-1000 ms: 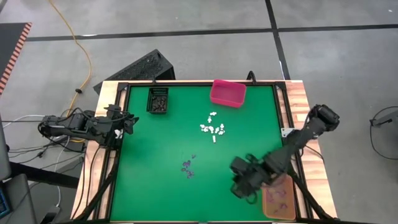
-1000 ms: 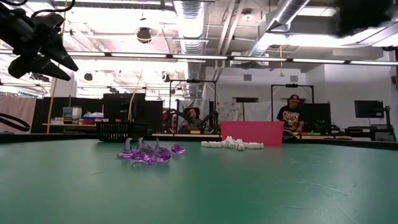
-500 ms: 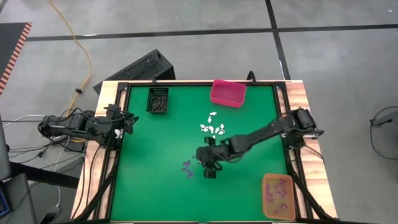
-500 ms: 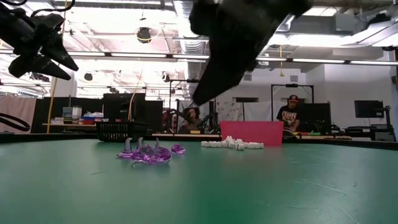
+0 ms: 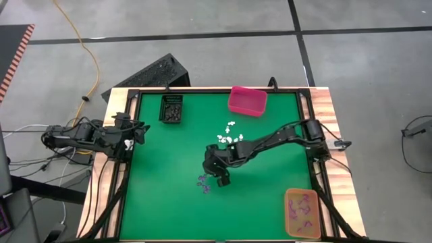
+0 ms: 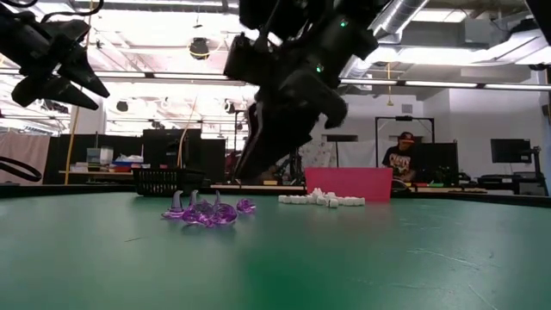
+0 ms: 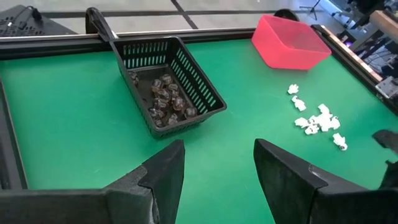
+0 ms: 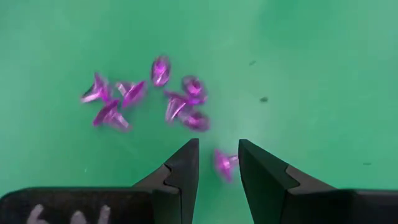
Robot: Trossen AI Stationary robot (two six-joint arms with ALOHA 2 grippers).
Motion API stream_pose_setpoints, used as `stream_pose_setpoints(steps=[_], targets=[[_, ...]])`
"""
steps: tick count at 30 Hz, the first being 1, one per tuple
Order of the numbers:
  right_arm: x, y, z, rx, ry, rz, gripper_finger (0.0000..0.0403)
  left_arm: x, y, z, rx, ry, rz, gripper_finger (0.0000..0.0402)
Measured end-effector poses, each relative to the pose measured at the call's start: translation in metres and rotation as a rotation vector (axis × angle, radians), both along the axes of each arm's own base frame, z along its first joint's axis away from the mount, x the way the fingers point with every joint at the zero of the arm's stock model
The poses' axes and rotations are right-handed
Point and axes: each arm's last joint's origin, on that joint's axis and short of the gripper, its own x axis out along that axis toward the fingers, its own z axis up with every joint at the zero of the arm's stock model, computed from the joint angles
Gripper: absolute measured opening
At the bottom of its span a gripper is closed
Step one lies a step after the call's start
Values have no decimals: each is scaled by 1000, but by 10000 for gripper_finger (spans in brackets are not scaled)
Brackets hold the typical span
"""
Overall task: Sort Halloween decoration
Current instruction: Put the pink witch hat toy into the orange bin
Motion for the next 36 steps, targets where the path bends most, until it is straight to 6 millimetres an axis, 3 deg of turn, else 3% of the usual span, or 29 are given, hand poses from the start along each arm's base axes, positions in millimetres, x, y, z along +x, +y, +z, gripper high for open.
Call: stream_pose_setpoints(steps=[5, 11, 24, 32, 36], targets=[[5, 1, -19, -31, 59, 41, 141, 0, 0, 0, -3, -1, 2, 183], [4, -9, -21, -35, 99, 18, 128, 0, 0, 0, 1, 0, 9, 183], [2, -13, -21, -30, 123, -1, 21, -1, 1, 0, 10, -2, 24, 183], [-3, -10, -11, 22, 133, -68, 15, -1, 1, 0, 10, -2, 24, 183], [-12, -3, 11, 62, 115, -101, 15, -1, 1, 0, 10, -3, 24, 183]])
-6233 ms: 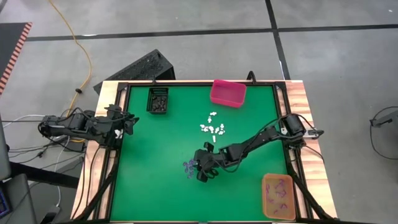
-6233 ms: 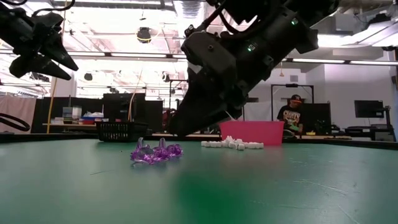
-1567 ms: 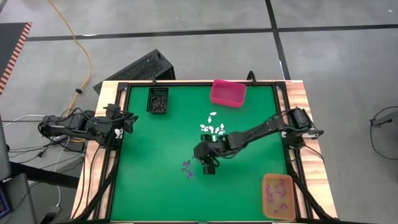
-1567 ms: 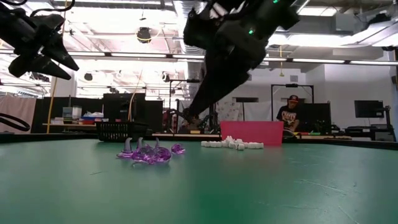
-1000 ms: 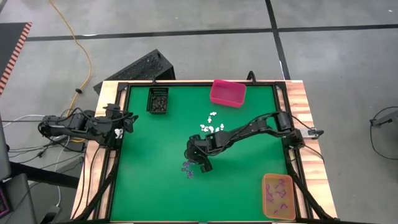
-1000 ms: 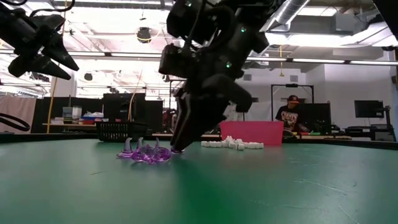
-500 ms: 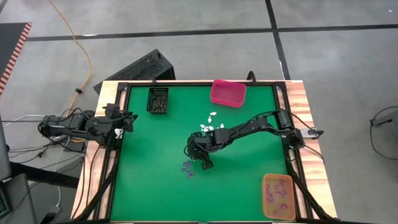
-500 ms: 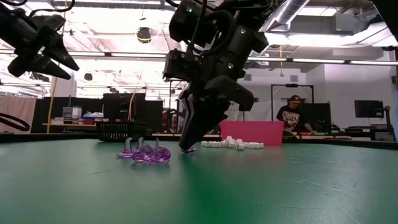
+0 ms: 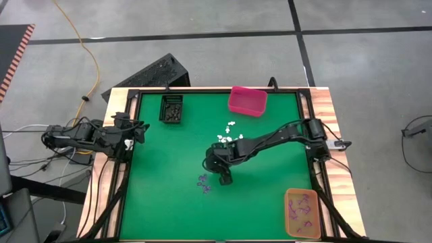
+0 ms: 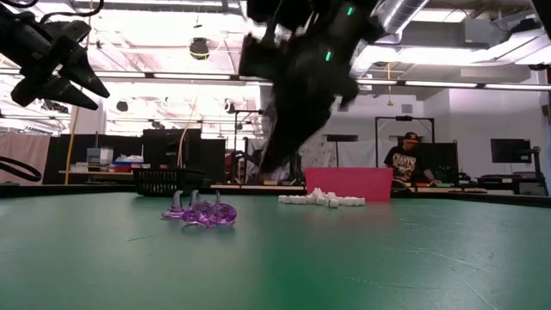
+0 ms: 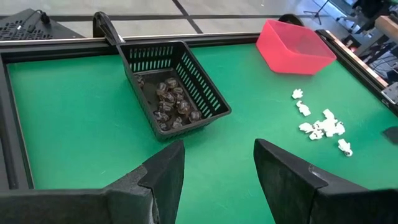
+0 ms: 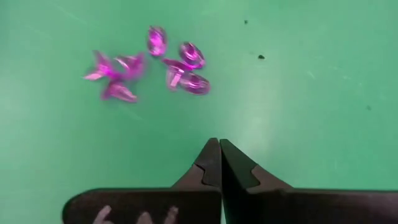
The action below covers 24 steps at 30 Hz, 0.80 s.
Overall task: Sort Halloween decoration
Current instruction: Put the pink witch hat toy into the orange bin
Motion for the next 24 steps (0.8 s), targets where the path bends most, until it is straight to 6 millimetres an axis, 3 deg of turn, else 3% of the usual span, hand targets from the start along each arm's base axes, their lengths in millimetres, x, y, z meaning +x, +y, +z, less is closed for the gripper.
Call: stream_pose_setpoints(steps=[5, 9, 16, 24], targets=[[-26, 17, 34, 83, 56, -93, 15, 0, 0, 0, 0, 0, 0, 183], [-64, 37, 56, 137, 218, -203, 15, 0, 0, 0, 0, 0, 0, 183], [-139, 89, 77, 159, 537, -399, 15, 0, 0, 0, -13, -11, 5, 183], [-199, 152, 87, 254, 680, -539, 15, 0, 0, 0, -3, -3, 1, 183]])
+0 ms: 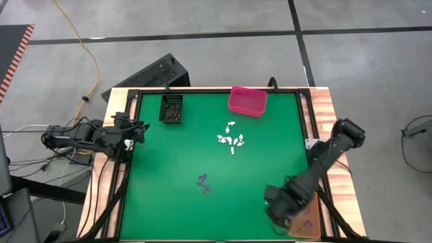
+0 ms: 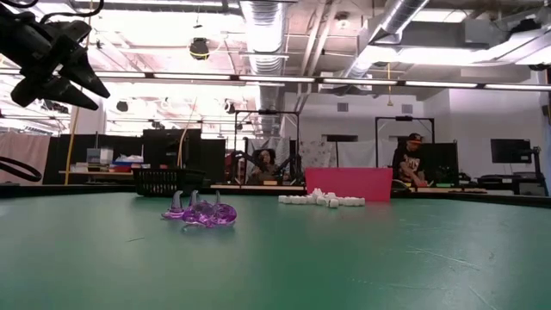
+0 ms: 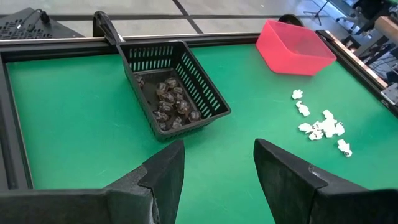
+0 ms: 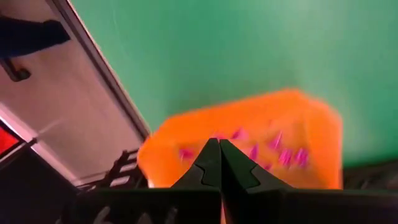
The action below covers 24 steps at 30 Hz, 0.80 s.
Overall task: Sort Halloween decoration
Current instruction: Put the pink witch hat toy into the orange bin
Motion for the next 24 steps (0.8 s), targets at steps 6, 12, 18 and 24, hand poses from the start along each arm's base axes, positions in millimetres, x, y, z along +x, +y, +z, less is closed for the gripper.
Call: stream_pose_setpoints(steps=[6, 12, 18, 24], targets=[[-29, 24, 0, 4, 78, -78, 15, 0, 0, 0, 1, -2, 5, 183], [-44, 32, -12, -9, 155, -117, 15, 0, 0, 0, 0, -3, 5, 183], [-51, 36, -39, 19, 179, -101, 25, 0, 0, 0, 0, -3, 5, 183], [-56, 31, -53, -28, 206, -108, 56, 0, 0, 0, 0, -3, 5, 183]])
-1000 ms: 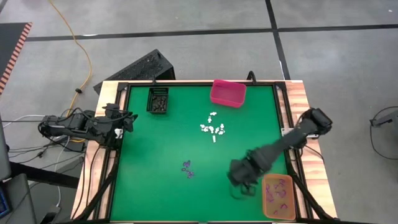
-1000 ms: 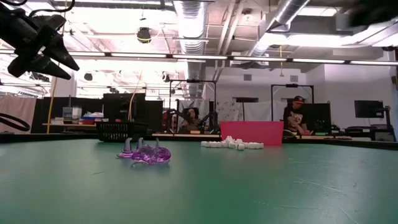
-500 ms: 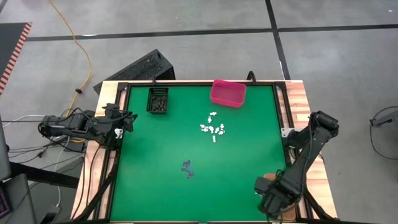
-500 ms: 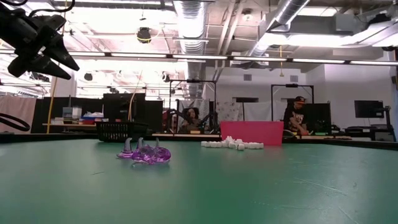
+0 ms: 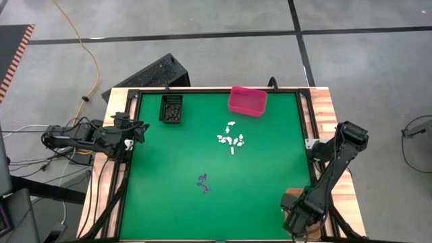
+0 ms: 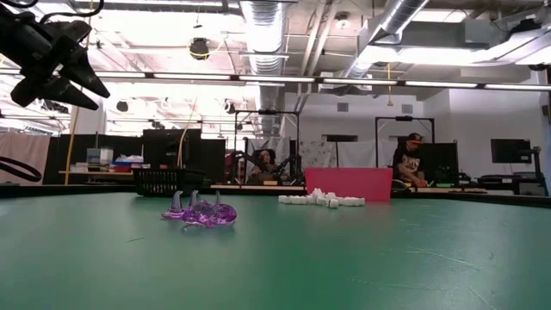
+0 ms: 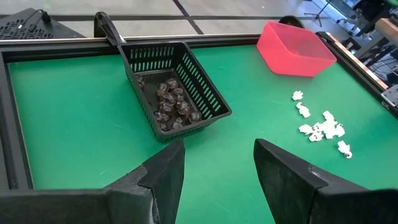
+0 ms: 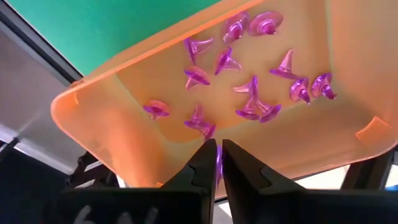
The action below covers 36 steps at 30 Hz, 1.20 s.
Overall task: Sort Halloween decoration
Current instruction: Put the pink witch hat toy into the orange bin
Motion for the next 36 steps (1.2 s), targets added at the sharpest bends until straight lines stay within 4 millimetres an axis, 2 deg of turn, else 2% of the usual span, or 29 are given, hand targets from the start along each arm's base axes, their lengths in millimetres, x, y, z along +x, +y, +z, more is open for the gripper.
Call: stream_pose_setpoints(steps=[7, 12, 18, 23, 28, 32, 36], targets=[[-1, -2, 1, -5, -8, 6, 62, 0, 0, 0, -3, 0, -4, 183], [6, -14, 24, 53, -95, -15, 80, 0, 0, 0, -3, 0, -4, 183], [34, -49, 67, 106, -409, -60, 87, 0, 0, 0, -8, -4, -1, 183], [76, -84, 85, 36, -760, -34, 87, 0, 0, 0, -8, -5, -1, 183], [124, -108, 76, -99, -947, 140, 87, 0, 0, 0, -8, -4, -1, 183], [158, -125, 55, -191, -973, 263, 89, 0, 0, 0, -8, -4, -1, 183], [192, -143, 32, -237, -1015, 348, 108, 0, 0, 0, -7, -2, -1, 183]])
